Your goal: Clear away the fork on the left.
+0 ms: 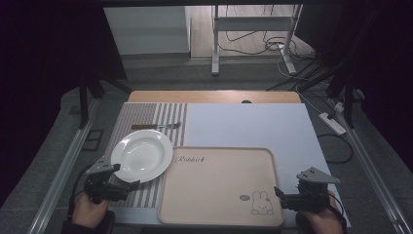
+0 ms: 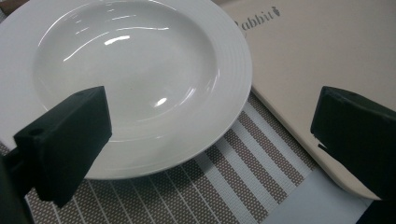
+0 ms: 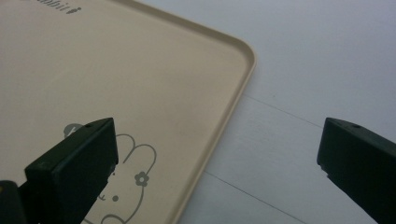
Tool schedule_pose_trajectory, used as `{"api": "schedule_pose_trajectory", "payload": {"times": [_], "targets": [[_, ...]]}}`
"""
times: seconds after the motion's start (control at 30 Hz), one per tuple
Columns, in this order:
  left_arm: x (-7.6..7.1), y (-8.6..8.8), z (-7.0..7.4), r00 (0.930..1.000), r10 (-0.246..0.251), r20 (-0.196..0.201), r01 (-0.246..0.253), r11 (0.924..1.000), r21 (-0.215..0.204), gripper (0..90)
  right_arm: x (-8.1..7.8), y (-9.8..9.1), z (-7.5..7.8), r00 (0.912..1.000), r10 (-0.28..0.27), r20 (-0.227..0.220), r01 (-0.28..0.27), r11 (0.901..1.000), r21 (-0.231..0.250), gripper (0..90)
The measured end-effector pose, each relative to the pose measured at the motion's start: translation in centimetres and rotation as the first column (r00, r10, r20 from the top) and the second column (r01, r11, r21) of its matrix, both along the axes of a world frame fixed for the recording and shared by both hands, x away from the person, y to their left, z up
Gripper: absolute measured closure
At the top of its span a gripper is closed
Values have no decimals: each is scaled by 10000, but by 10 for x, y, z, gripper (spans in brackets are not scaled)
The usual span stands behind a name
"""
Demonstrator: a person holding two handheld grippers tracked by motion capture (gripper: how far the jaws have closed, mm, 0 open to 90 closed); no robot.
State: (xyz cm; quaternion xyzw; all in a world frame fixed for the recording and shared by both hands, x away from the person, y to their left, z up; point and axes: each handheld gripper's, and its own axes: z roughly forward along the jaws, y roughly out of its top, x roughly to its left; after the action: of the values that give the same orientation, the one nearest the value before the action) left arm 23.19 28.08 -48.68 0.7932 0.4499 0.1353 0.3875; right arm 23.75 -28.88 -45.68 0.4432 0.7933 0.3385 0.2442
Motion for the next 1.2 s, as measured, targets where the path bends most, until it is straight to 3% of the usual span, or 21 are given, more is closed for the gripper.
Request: {"api": "schedule_pose_trajectory", "payload": {"times": [0.23, 0.53, 1.2], "targets": [[10, -2, -4, 9998, -154, -95, 157, 9994, 298, 0, 0, 0, 0, 10000, -3, 2, 3, 10000, -31, 0], [28, -6, -5, 9994, -71, -334, 74, 9999, 91, 0, 1, 1, -1, 10000, -14, -47, 13, 9999, -119, 0], [74, -9, -7, 9982, -22, -598, 42, 9994, 333, 0, 1, 2, -1, 10000, 5, -69, -5, 9999, -128, 0]]}}
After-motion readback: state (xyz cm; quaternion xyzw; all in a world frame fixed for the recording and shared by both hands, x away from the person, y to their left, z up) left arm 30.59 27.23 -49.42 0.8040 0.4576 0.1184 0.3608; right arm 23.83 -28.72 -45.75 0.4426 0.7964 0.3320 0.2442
